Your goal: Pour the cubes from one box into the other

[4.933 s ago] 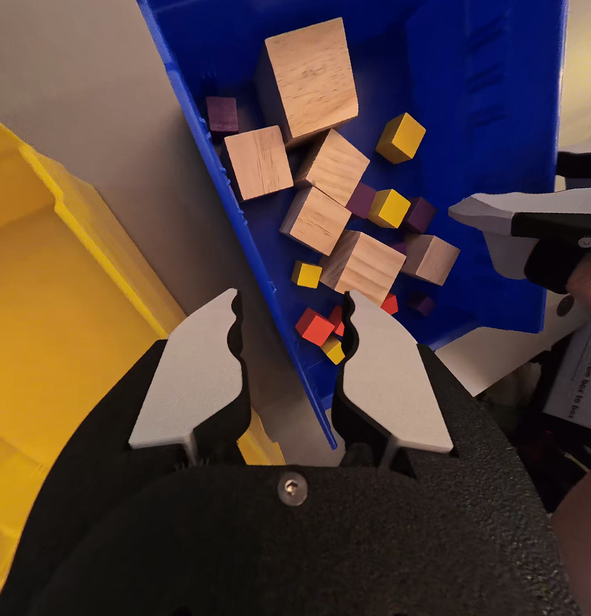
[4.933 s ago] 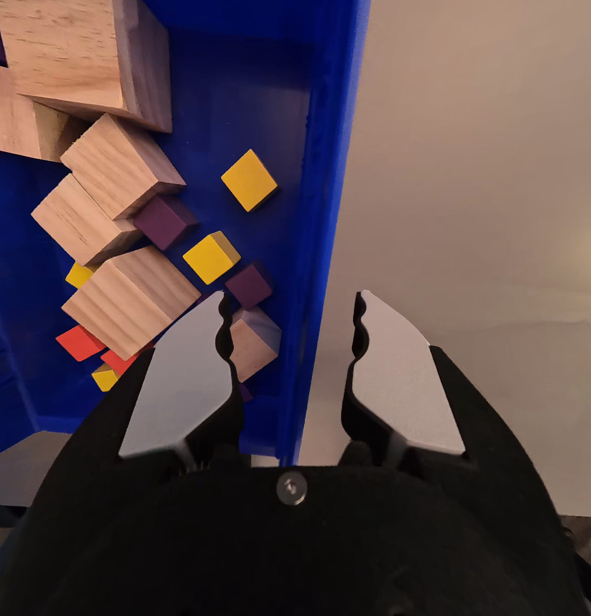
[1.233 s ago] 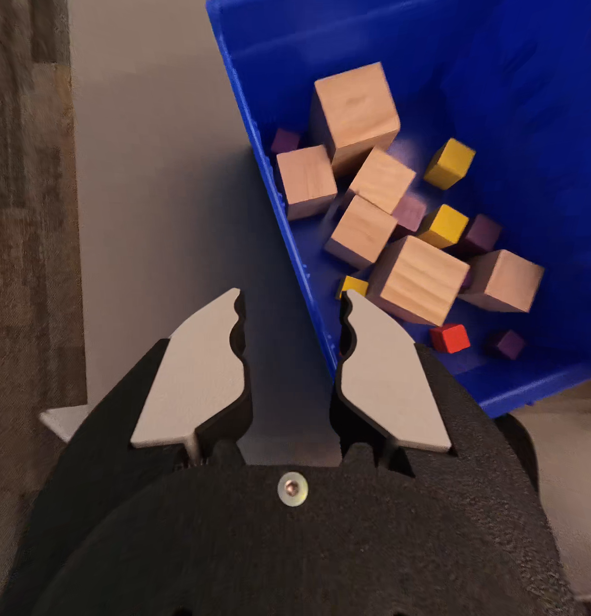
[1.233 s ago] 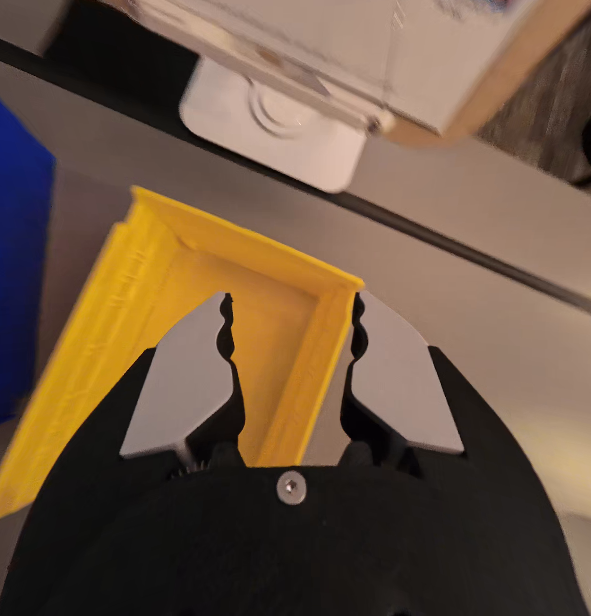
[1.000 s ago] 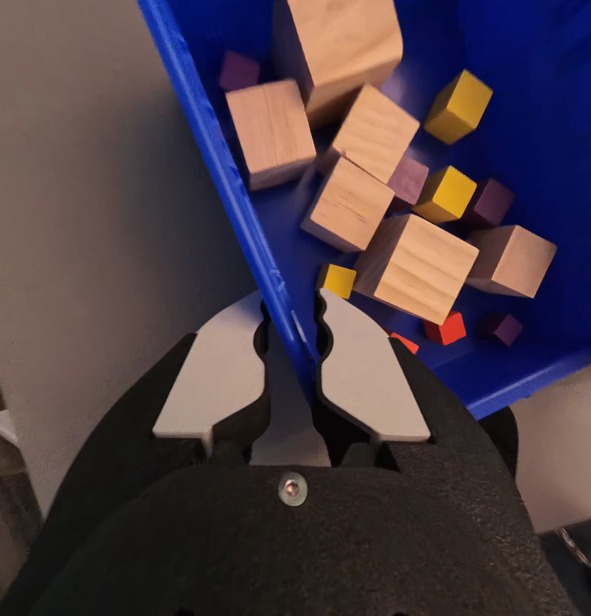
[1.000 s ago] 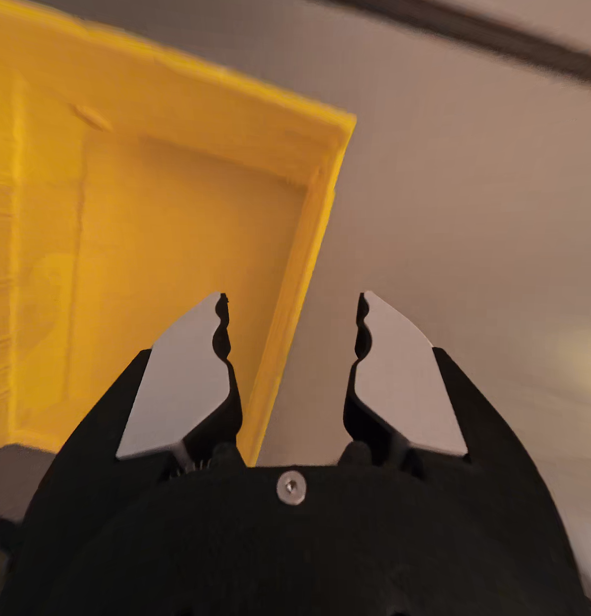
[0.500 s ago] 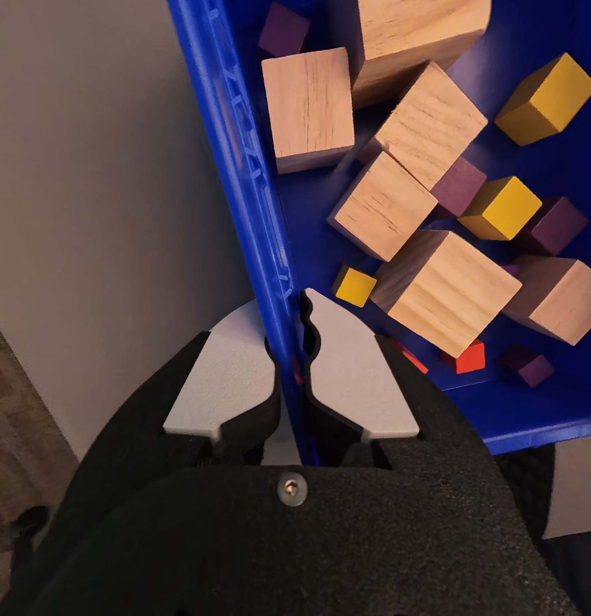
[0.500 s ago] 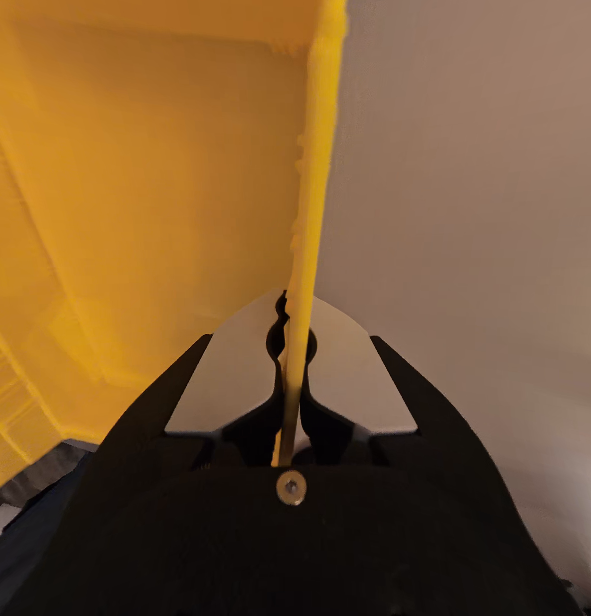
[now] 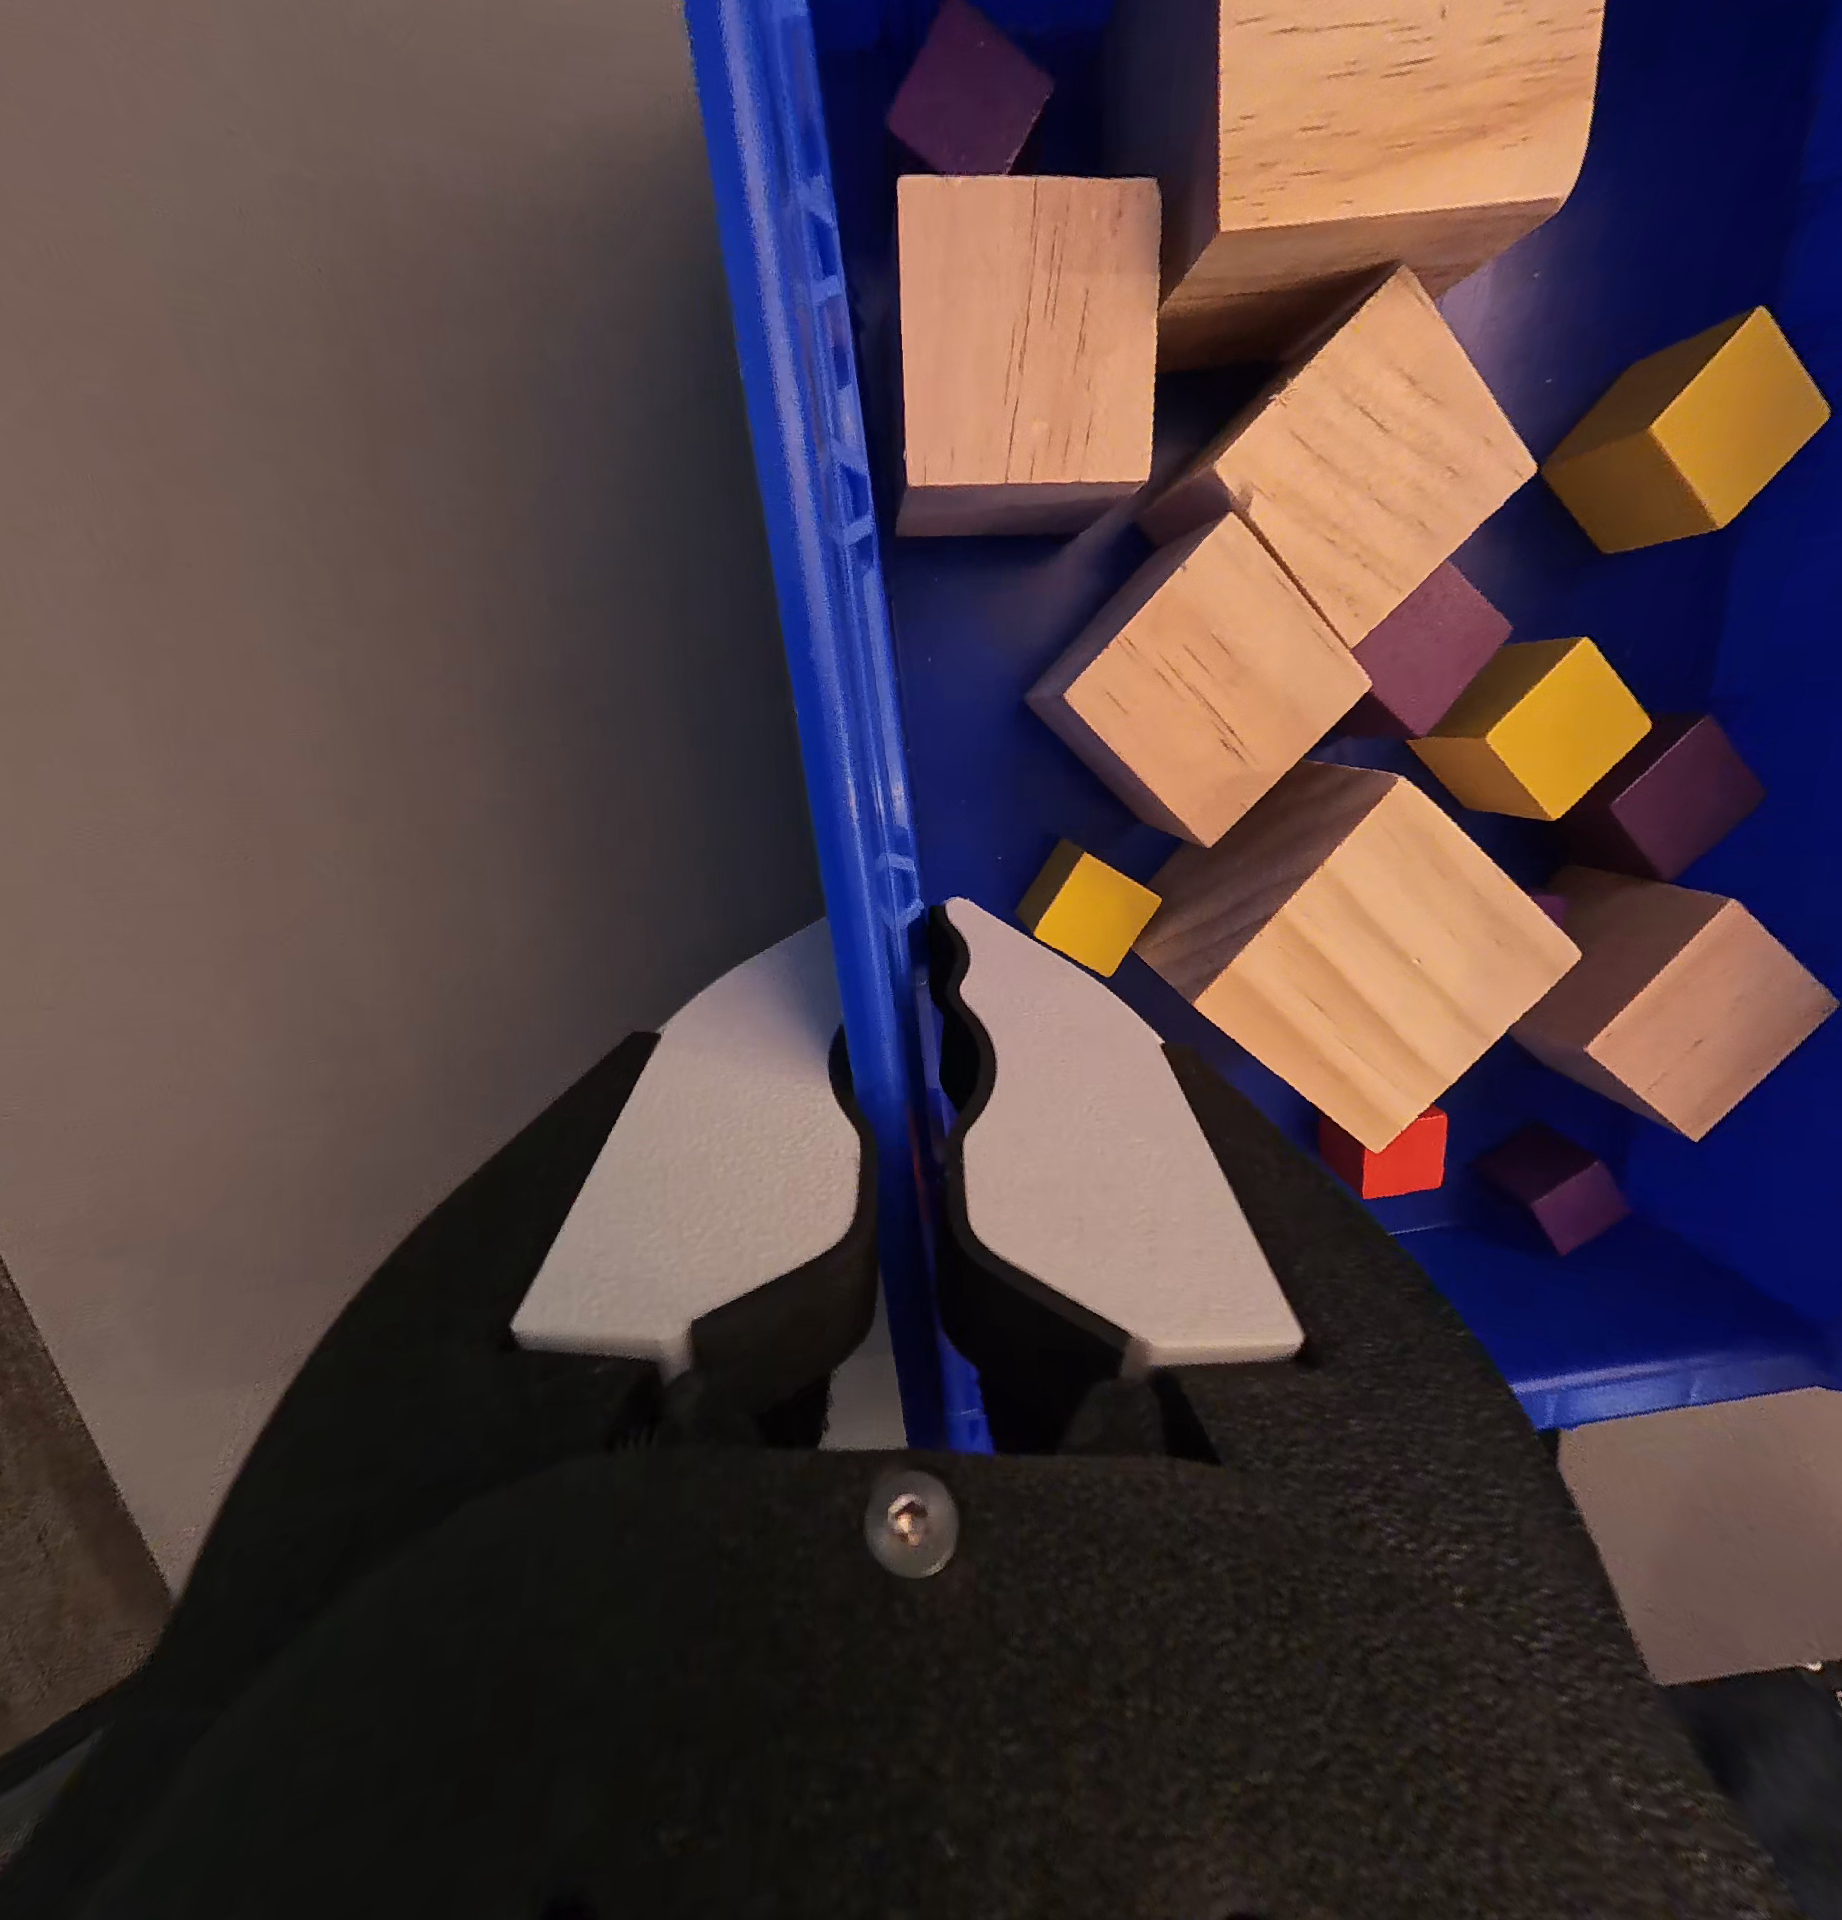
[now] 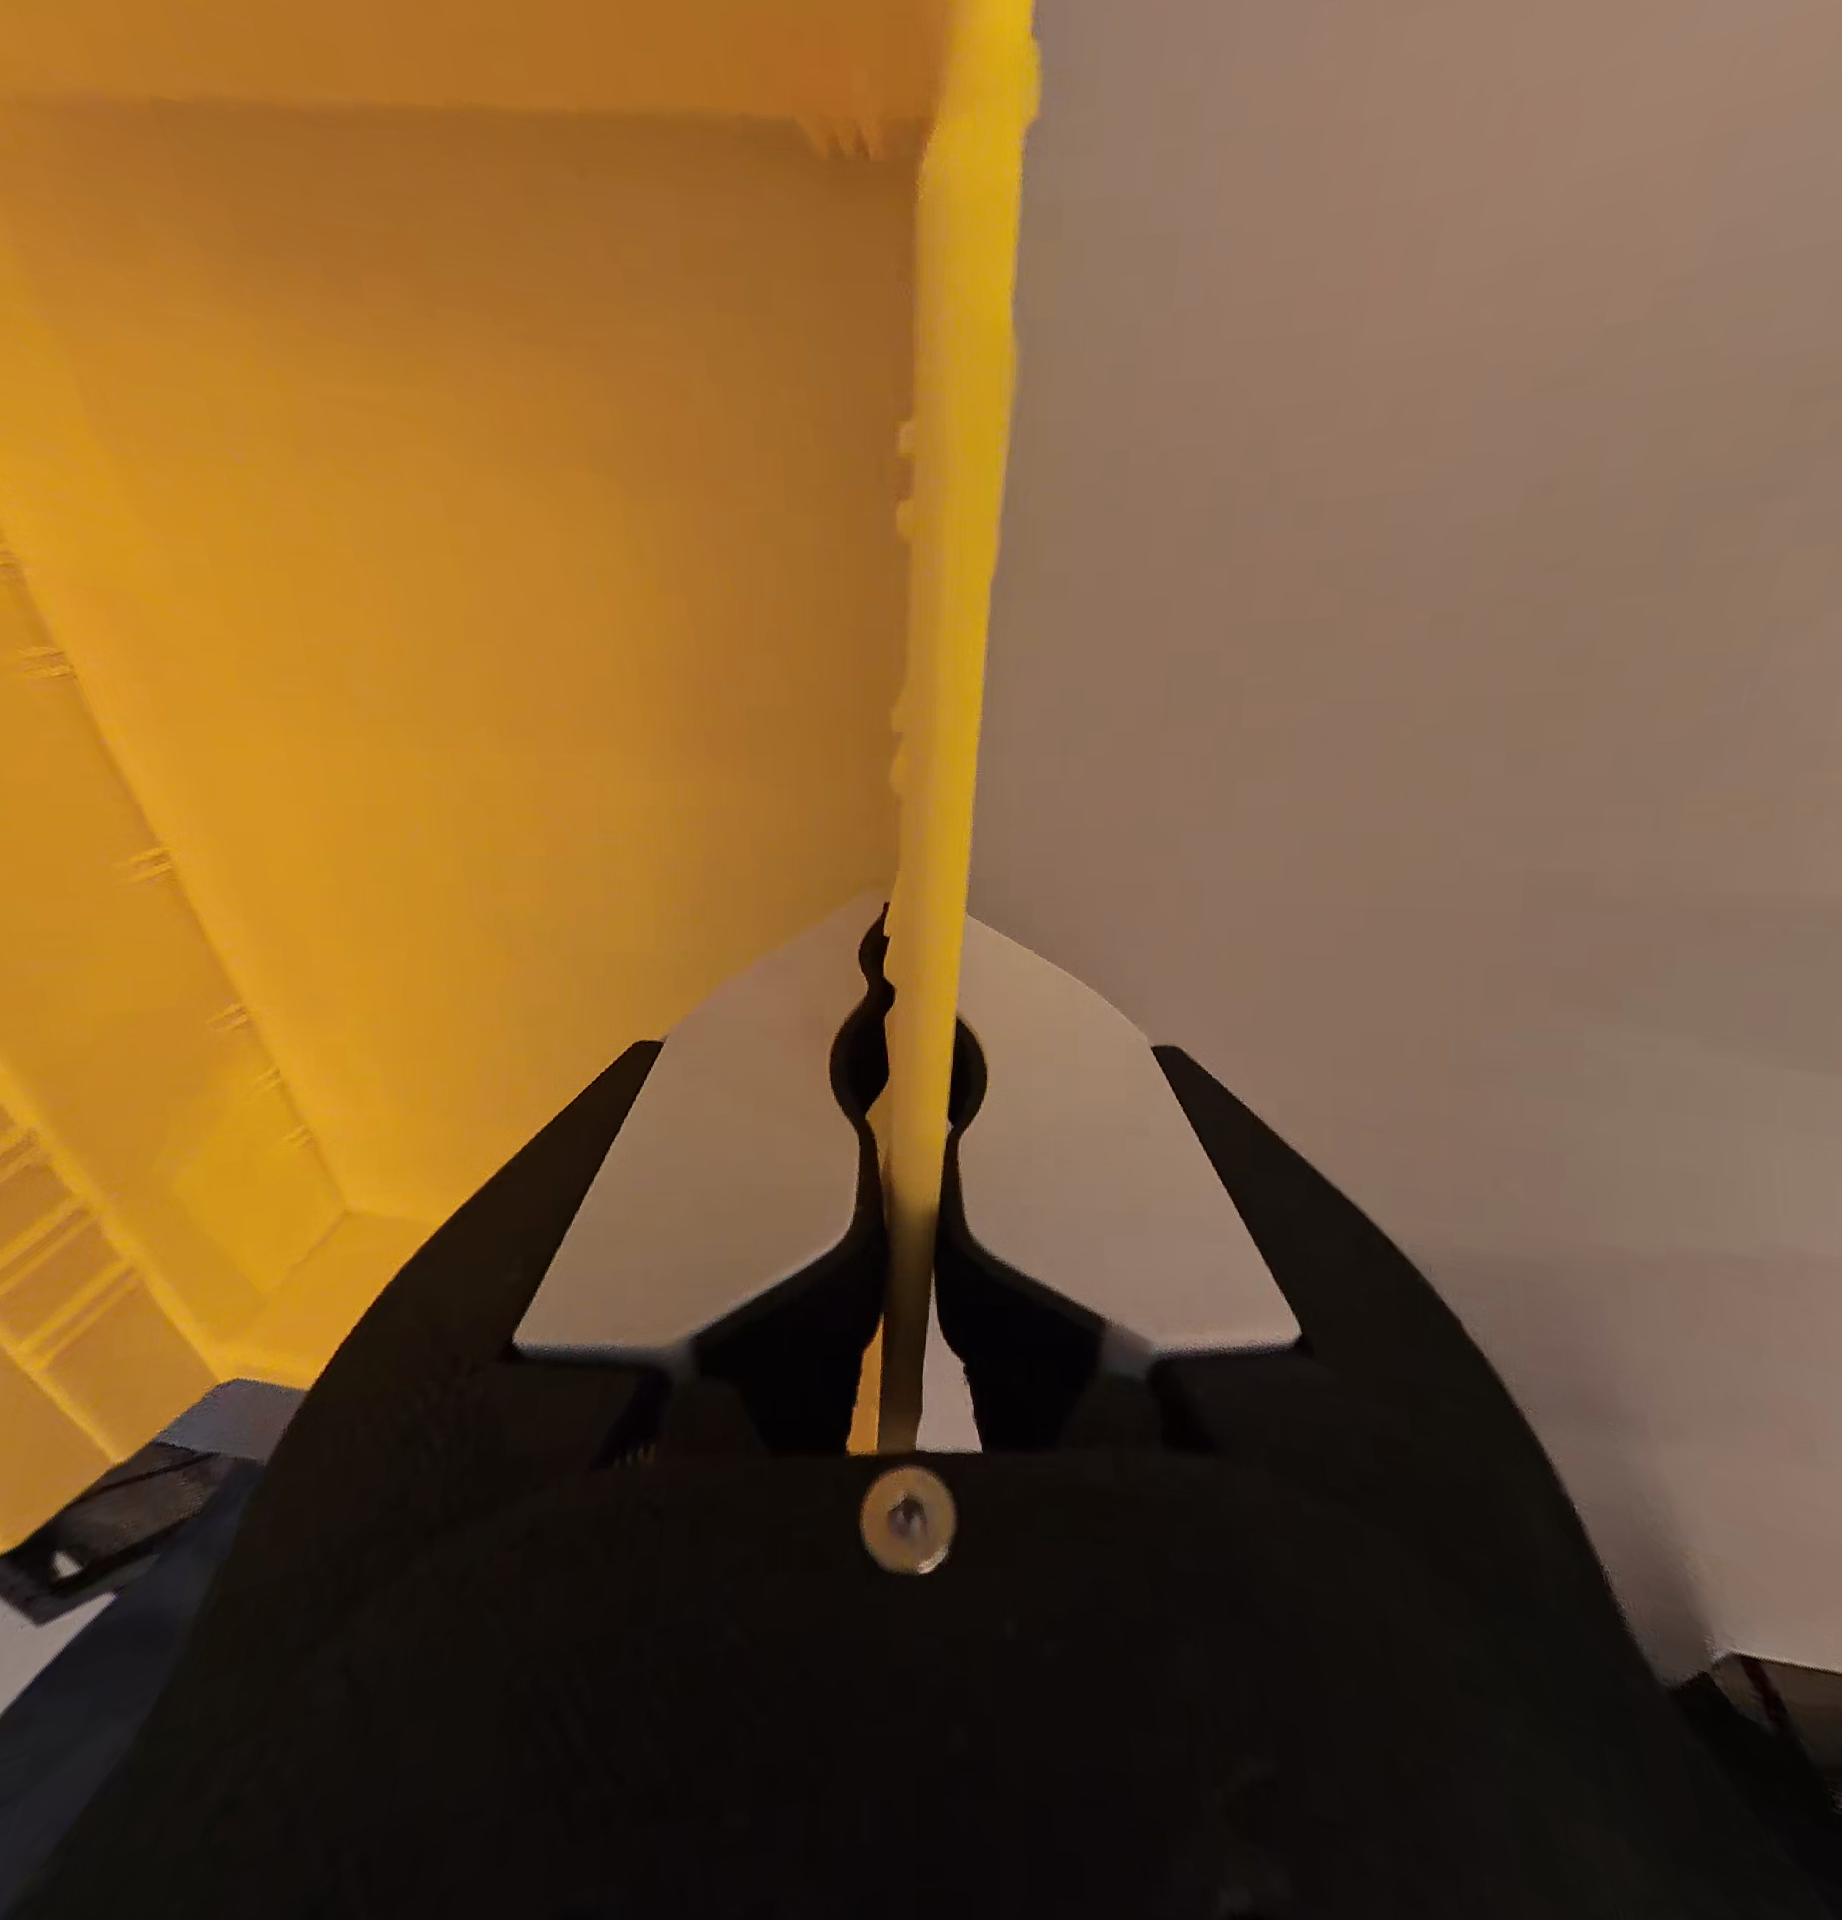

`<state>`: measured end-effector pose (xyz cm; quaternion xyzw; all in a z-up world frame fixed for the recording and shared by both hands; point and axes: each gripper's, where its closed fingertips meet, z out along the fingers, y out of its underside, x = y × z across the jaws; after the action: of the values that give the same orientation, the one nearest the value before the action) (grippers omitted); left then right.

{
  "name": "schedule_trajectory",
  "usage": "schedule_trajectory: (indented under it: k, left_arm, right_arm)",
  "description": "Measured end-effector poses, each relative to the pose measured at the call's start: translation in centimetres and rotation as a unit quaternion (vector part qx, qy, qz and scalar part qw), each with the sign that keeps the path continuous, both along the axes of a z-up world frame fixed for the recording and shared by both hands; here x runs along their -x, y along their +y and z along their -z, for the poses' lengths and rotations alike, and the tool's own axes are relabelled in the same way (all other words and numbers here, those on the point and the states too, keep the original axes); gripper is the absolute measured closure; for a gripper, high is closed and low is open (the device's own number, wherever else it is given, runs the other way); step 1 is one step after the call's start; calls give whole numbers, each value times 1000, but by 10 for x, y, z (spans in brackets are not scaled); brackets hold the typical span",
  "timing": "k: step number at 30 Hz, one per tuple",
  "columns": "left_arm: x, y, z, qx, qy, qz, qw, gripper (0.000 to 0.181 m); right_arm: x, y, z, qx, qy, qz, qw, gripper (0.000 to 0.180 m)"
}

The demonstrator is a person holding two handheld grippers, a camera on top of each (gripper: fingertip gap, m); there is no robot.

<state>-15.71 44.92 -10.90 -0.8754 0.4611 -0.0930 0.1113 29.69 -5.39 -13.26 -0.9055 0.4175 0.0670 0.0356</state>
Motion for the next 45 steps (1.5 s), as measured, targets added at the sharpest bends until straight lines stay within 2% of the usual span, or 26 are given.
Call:
schedule_trajectory:
  k: [9,18,24,28,30,32,34,36,37,38,39,40,42,45]
  left_arm:
    - [-3,-5,1,3,3,-14,1000,175]
    - [-10,-10,1,35,-20,-35,999,175]
    - [-10,-10,1,20,-13,-21,1000,175]
    - [-12,-7,-1,-9,-29,16,999,174]
    - [-17,0,-14,-31,-74,9,997,169]
    - [-22,5,-35,-41,-121,6,992,153]
    - [-22,7,-55,-40,-142,5,989,128]
    - [-24,12,-74,-55,-163,6,985,116]
    - [-26,15,-83,-69,-173,6,983,113]
    - [-28,17,-89,-78,-178,8,981,113]
    - [-29,17,-91,-80,-179,9,981,115]
    - [-30,17,-90,-77,-175,11,981,116]
    - [-30,17,-81,-65,-155,12,986,118]
    - [-26,15,-63,-29,-119,5,992,124]
  right_arm:
    - [-13,-26,1,-1,0,37,999,176]
    - [-12,-26,1,-4,-7,13,1000,176]
    - [-19,-36,1,1,-17,11,1000,175]
    - [-34,-34,-11,-10,-93,8,996,160]
    - [-48,-34,-38,-18,-166,21,986,150]
    - [-60,-28,-86,-32,-271,22,962,145]
    - [-60,-3,-154,-90,-397,11,913,145]
    - [-28,49,-223,-227,-466,-15,855,141]
    - [1,82,-250,-319,-464,-36,826,128]
    - [32,114,-272,-405,-450,-60,794,124]
    - [59,143,-284,-462,-421,-75,777,123]
    - [86,171,-283,-490,-375,-96,781,122]
    - [135,224,-260,-511,-269,-127,807,106]
    - [194,290,-207,-494,-175,-150,838,105]
